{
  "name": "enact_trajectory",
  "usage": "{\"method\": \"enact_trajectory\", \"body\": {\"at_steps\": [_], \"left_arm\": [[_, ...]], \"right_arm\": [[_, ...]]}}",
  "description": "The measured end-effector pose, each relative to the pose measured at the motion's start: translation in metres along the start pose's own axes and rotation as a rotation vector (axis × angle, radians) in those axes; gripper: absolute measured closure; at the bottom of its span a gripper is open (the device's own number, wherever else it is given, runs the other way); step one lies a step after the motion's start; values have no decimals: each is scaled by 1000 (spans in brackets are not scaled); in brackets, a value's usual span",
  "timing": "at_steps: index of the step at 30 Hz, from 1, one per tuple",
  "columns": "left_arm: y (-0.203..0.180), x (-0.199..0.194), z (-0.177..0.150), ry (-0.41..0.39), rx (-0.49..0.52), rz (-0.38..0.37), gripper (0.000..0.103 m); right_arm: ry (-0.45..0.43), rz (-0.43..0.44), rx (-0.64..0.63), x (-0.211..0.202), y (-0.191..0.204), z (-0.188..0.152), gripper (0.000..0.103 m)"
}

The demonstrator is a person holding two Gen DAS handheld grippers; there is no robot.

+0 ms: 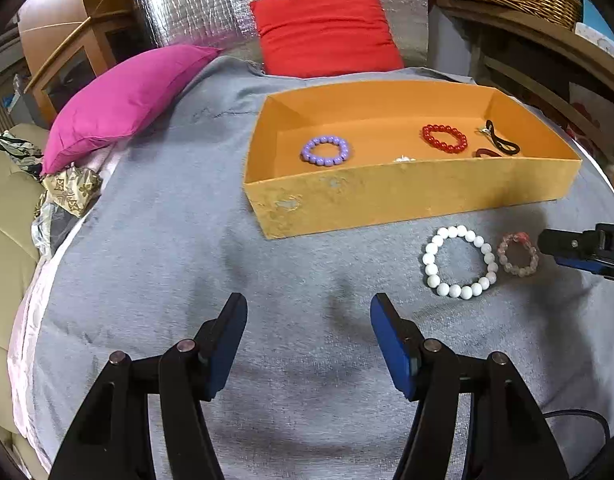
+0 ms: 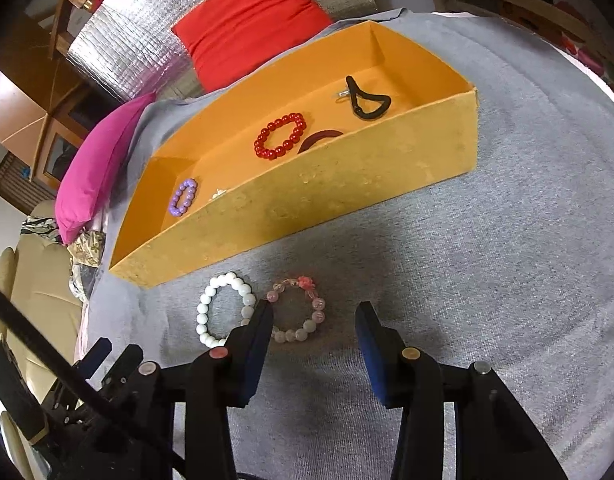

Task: Organize jewelry
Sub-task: 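Withdraw both tools from the box back toward the white and pink-white bracelets, then grasp the white bead bracelet with the left tool while the right grasps the pink-white bracelet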

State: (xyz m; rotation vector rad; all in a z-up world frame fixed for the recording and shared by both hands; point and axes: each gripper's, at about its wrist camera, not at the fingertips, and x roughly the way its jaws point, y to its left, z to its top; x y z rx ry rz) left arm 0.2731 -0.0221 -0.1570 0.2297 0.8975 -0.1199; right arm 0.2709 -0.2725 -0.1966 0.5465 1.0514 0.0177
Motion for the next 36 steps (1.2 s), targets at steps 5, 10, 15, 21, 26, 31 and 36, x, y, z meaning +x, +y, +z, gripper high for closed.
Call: {"method": "enact_trajectory", "body": {"at_steps": [5, 10, 15, 21, 26, 31, 36], "left_arm": [[2, 1, 1, 3, -7, -5, 38], [2, 1, 2, 1, -6, -7, 38], [3, -1, 2, -7, 0, -4, 38], [3, -2, 2, -12, 4, 4, 38], [2, -4, 3, -16, 5, 4, 38], [-3, -4, 3, -16, 12, 4, 38], [-8, -3, 4, -14, 19, 2, 38]], "right_arm": [[-6, -22, 3, 8, -1, 4, 57], [-20, -68, -33, 16, 3, 9, 67], [-40, -128, -95, 22, 13, 9, 77], [-61, -172, -193, 25, 29, 4, 94], [-75, -191, -193, 20, 24, 4, 96], [-90, -197, -157, 10, 9, 10, 96], [-89, -187, -122, 1, -6, 14, 96]]}}
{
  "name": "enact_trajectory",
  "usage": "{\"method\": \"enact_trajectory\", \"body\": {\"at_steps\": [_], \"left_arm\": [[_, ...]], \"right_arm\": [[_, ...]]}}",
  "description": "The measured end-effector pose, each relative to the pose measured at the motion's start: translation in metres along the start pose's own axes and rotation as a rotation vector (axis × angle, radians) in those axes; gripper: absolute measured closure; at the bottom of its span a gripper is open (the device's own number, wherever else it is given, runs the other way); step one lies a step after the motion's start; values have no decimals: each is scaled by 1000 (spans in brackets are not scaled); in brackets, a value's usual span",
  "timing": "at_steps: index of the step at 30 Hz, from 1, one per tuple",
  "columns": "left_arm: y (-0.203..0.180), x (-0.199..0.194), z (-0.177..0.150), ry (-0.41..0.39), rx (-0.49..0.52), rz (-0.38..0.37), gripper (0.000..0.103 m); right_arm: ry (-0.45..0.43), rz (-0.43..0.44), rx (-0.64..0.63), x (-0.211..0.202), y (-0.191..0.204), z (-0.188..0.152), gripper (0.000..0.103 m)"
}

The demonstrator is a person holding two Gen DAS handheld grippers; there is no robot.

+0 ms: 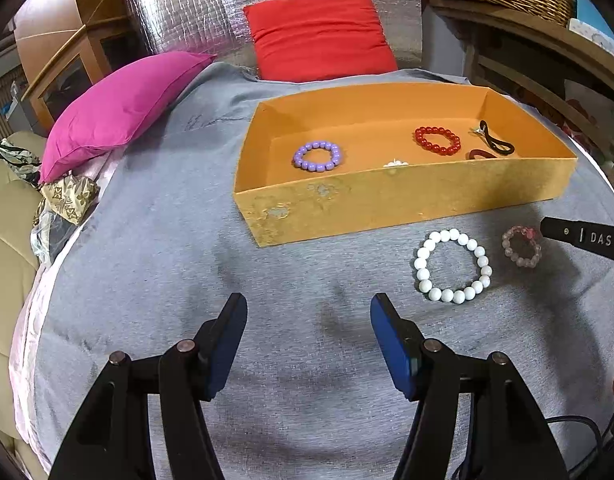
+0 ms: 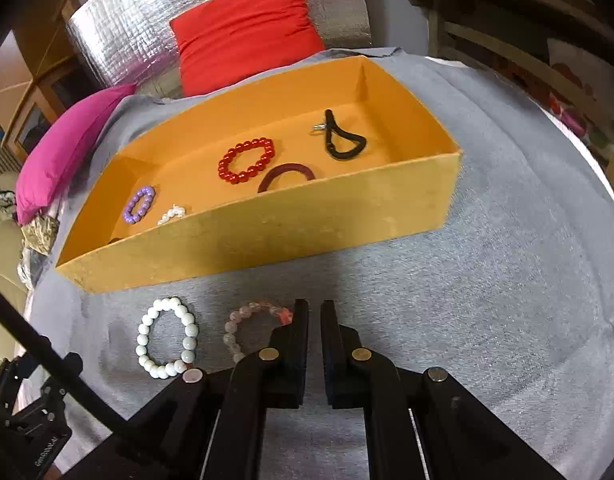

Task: Organize jewelry
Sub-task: 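Grasp the white bead bracelet with the left tool while the right grasps the pink-white bracelet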

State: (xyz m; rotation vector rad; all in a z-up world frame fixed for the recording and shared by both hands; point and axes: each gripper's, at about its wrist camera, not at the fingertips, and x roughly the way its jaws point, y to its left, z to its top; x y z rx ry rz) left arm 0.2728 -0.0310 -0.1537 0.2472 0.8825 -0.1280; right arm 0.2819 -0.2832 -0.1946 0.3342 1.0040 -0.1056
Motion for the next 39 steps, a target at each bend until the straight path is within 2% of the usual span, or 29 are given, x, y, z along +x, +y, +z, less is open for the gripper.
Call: {"method": "enact_trajectory", "body": {"at_steps": [8, 11, 19, 22, 24, 27, 29, 31, 39], "left_arm": [[-9, 3, 1, 9, 2, -20, 38], [-14, 5, 2, 8, 0, -39, 38], [-25, 13, 7, 31, -14, -100, 38], [-29, 15, 8, 36, -12, -104, 38], [-29, 17, 9, 42, -12, -104, 38], [-26, 21, 10, 52, -25, -97, 38], [-23, 21, 11, 53, -34, -95, 38], [-22, 22, 12, 53, -42, -95, 38], [-35, 21, 12, 52, -23, -147, 38]], "right_arm": [[22, 93, 54, -6, -10, 5, 95], [31, 124, 56, -6, -8, 6, 89], [65, 82, 21, 13, 1, 6, 86], [54, 75, -21, 16, 8, 7, 75], [47, 66, -52, 18, 12, 5, 71], [22, 14, -156, 20, 24, 1, 73], [5, -36, -248, 21, 34, -5, 79], [-12, -70, -298, 21, 38, -7, 91], [-32, -74, -197, 10, 13, 2, 91]]}}
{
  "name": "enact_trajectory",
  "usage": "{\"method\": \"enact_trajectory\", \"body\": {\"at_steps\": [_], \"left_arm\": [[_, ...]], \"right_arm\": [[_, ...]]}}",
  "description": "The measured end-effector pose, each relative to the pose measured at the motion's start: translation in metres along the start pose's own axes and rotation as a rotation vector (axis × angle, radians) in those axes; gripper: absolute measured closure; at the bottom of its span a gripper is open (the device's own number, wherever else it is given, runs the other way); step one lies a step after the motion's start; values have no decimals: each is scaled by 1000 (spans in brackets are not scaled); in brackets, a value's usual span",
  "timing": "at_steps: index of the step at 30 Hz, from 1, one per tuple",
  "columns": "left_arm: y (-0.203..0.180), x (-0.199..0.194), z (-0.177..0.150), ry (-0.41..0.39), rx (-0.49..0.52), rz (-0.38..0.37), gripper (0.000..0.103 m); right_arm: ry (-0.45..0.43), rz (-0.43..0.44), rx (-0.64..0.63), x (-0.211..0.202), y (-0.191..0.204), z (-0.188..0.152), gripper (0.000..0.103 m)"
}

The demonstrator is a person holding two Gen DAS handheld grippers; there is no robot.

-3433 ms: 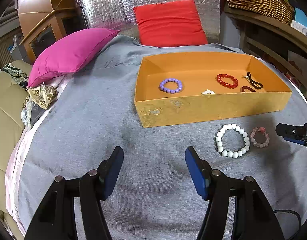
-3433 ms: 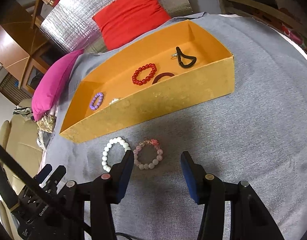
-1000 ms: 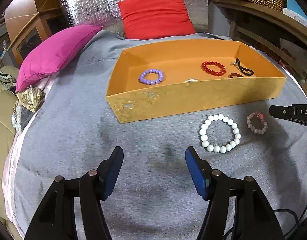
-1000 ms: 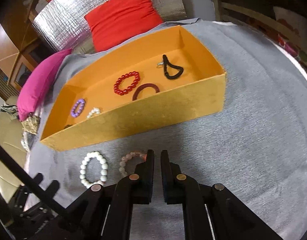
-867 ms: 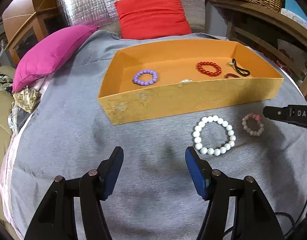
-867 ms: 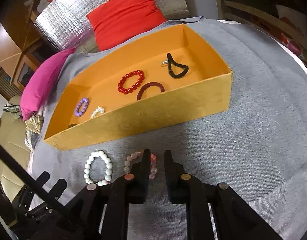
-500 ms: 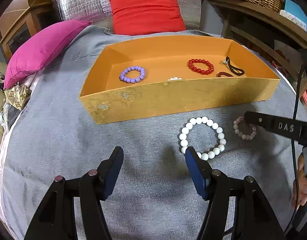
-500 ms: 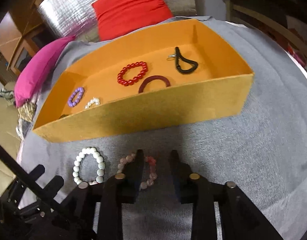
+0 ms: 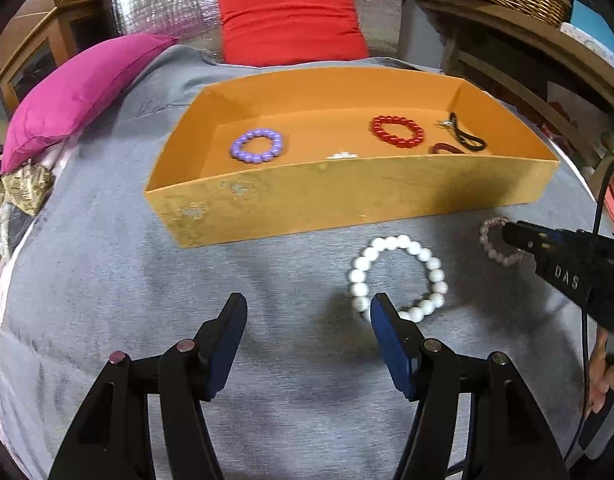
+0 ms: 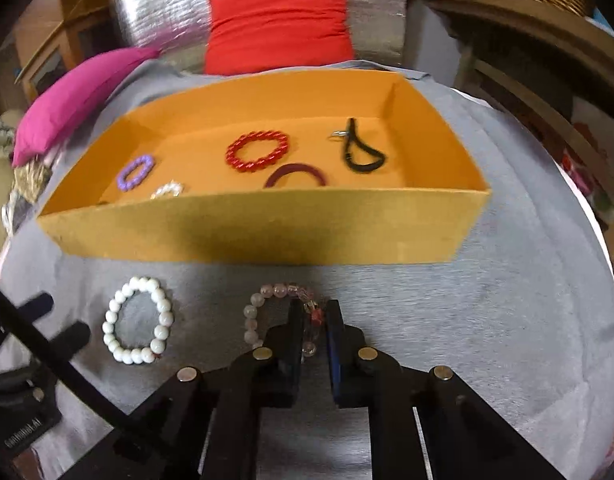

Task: Organize jewelry
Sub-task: 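Grasp the white bead bracelet with the left tool while the right grasps the pink-white bracelet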

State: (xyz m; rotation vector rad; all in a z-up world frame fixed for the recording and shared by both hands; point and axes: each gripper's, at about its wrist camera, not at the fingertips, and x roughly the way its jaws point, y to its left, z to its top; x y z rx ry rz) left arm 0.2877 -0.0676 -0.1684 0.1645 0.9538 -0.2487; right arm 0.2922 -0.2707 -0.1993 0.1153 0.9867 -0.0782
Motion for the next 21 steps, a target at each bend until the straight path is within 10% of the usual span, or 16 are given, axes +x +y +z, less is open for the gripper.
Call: {"method": "enact_trajectory", "body": {"at_steps": [21], "left_arm": [[-35, 35, 10, 22, -35, -128, 24]], "right_arm": [[33, 61, 128, 0, -34, 4, 91]]}}
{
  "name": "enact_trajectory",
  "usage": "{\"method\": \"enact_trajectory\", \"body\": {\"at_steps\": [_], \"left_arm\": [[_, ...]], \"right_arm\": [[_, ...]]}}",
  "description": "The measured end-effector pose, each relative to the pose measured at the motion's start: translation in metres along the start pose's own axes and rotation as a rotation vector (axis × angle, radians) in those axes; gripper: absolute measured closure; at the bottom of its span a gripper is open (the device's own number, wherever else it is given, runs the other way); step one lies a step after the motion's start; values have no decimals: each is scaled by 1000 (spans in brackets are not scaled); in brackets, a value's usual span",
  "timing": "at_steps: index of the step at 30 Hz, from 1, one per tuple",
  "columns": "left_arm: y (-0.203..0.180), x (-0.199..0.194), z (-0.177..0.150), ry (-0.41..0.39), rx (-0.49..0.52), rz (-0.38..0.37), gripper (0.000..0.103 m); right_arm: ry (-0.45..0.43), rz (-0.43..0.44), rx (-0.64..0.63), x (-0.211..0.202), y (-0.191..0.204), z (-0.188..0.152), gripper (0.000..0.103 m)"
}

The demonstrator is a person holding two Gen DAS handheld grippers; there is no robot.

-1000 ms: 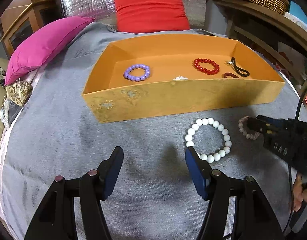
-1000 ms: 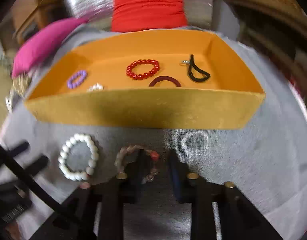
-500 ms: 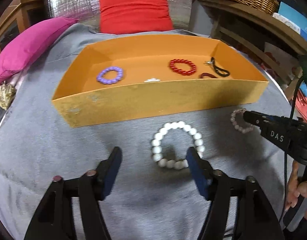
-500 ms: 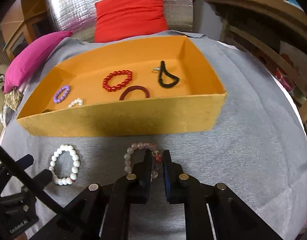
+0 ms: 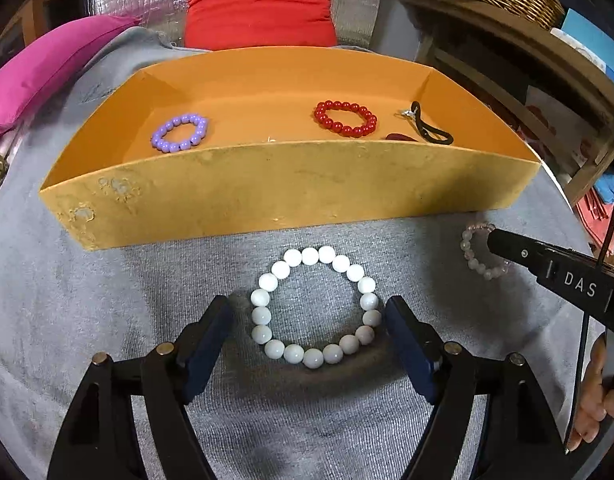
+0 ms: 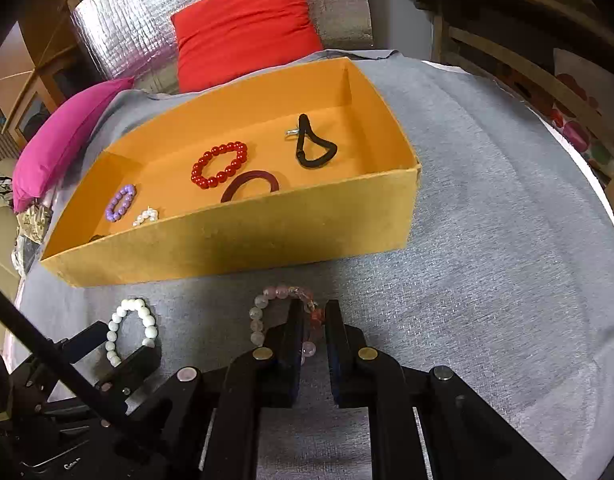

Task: Organize jewelry
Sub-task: 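Grasp the white bead bracelet with the left tool while the right grasps the pink-white bracelet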

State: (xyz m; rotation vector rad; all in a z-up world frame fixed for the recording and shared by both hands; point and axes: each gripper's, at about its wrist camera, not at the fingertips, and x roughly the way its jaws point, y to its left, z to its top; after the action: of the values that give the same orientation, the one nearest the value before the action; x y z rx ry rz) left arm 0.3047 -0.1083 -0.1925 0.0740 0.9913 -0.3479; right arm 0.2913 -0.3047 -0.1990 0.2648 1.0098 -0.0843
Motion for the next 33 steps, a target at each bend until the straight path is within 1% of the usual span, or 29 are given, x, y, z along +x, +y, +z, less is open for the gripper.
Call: {"method": "enact_trajectory", "body": {"at_steps": [10, 15, 21, 23, 25, 27, 29, 31, 33], "left_arm": [[0, -2, -2, -13, 11, 9, 24], [-2, -1, -1, -21, 15, 34, 28], [-3, 1, -2, -36, 22, 58, 41], [-1, 0, -2, -42, 21, 67, 50], [-1, -1, -2, -45, 20, 70, 55], [1, -1, -2, -48, 19, 75, 63], [1, -2, -2, -52, 21, 76, 74], [2, -3, -3, -52, 25, 67, 82], [2, -3, -3, -53, 29, 63, 83]], "right_arm": [[13, 7, 23, 2, -1, -1, 91], [26, 3, 31, 5, -5, -3, 91], [35, 9, 52, 6, -12, -3, 91], [35, 10, 52, 5, -12, -3, 91], [35, 10, 52, 4, -13, -4, 91], [35, 9, 52, 4, -13, -4, 91], [35, 11, 55, 4, -13, -4, 91], [34, 11, 56, 3, -13, -4, 91], [32, 15, 57, 2, -12, -4, 91]]}}
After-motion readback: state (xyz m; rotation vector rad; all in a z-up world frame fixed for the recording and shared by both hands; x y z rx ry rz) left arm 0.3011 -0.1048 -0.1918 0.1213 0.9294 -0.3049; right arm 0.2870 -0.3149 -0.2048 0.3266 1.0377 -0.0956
